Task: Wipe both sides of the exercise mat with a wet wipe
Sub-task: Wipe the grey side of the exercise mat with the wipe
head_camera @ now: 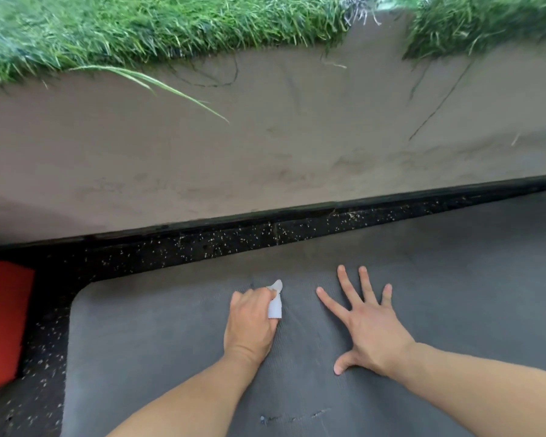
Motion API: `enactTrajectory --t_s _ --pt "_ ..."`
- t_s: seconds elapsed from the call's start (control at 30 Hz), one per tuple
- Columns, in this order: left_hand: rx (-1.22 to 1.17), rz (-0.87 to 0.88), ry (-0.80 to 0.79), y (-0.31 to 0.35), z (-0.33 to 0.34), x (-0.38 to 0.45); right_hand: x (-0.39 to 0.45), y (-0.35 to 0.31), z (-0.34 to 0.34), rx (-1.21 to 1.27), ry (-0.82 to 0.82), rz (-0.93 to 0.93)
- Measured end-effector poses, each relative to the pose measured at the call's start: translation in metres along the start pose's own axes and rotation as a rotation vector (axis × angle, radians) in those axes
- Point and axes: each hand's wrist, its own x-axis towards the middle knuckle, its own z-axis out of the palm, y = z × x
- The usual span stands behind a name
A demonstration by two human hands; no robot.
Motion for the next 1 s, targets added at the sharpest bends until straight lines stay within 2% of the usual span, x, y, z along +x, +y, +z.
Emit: enactTrajectory --t_s 0.23,0.37,0.4,0.5,0.57,0.67,0.7,0.73,0.83,0.87,0.9,1.0 --pt "0.041 -0.016 -0.053 -0.002 0.003 0.002 -0.001 0.000 0.002 0.013 0.028 0.023" --pt "0.057 0.032 0.016 -0.003 -0.010 0.011 0.000 0.001 0.006 0.043 0.060 0.008" --pt "0.076 0.006 0.087 -0.006 -0.016 0.023 0.001 0.002 0.006 0.044 0.074 0.003" --pt "0.102 -0.240 0.236 -0.022 -0.033 0.064 0.002 0.004 0.011 0.053 0.078 -0.001" --pt "0.186 -0.115 0.219 -0.016 -0.028 0.062 0.003 0.004 0.013 0.048 0.091 -0.003" --pt "0.283 0.335 -0.072 0.003 -0.021 0.043 0.002 0.003 0.013 0.023 0.102 0.009" --pt "0.334 0.366 -0.130 0.001 -0.025 0.046 0.001 0.002 0.013 0.023 0.098 0.015" --pt "0.362 0.288 -0.105 -0.002 -0.031 0.053 -0.002 0.000 0.011 0.031 0.091 0.020" --pt "0.223 -0.212 0.166 -0.008 -0.047 0.058 -0.016 -0.010 0.016 0.105 0.116 0.047" --pt "0.198 -0.219 0.198 0.000 -0.039 0.048 -0.021 -0.013 0.020 0.149 0.140 0.073" --pt "0.181 -0.123 0.166 0.014 -0.027 0.037 -0.029 -0.013 0.026 0.187 0.150 0.106" --pt "0.230 0.281 -0.167 0.049 -0.003 -0.003 -0.045 -0.007 0.049 0.183 0.105 0.154"
